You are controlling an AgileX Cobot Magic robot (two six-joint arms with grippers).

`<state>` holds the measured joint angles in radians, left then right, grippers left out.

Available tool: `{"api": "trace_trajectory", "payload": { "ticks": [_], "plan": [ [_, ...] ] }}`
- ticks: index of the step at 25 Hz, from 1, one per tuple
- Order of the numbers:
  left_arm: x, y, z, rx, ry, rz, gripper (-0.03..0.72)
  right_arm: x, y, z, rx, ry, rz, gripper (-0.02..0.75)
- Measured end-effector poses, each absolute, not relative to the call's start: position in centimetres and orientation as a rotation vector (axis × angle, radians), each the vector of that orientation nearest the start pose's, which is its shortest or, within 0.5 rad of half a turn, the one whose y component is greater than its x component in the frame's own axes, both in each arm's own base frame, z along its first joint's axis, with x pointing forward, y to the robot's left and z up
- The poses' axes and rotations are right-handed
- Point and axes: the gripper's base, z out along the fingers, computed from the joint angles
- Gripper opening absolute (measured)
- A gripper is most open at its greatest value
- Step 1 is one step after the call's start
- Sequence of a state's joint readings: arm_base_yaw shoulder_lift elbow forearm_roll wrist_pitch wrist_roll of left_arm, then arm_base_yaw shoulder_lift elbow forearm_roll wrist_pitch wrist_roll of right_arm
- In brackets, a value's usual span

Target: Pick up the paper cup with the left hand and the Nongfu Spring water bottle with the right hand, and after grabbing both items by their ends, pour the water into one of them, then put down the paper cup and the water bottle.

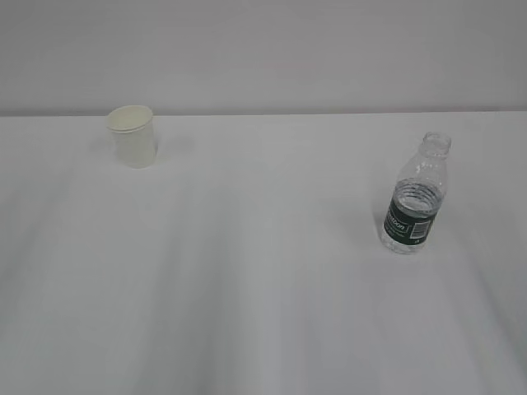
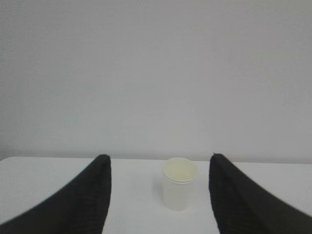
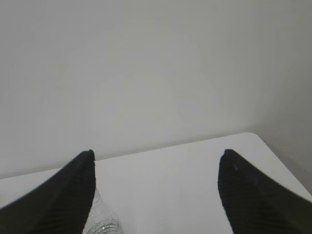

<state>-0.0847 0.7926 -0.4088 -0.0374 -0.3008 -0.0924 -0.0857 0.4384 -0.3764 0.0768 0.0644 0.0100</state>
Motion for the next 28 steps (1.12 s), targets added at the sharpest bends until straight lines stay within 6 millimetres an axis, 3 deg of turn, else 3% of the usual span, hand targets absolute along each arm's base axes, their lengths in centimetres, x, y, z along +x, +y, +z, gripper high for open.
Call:
{"api": "trace_trajectory", "payload": {
  "ticks": [15,28],
  "plan": [
    [18.9,-1.7,26.0,-0.057,1.535,-0.202,0.442,10.5,-0.7,25.9,0.156,1.599,0.043,0.587],
    [21.6,-2.5,22.7,-0.019,1.608,-0.263,0.442,14.5,0.1,23.3,-0.021,1.754,0.045,0.587]
  ]
}}
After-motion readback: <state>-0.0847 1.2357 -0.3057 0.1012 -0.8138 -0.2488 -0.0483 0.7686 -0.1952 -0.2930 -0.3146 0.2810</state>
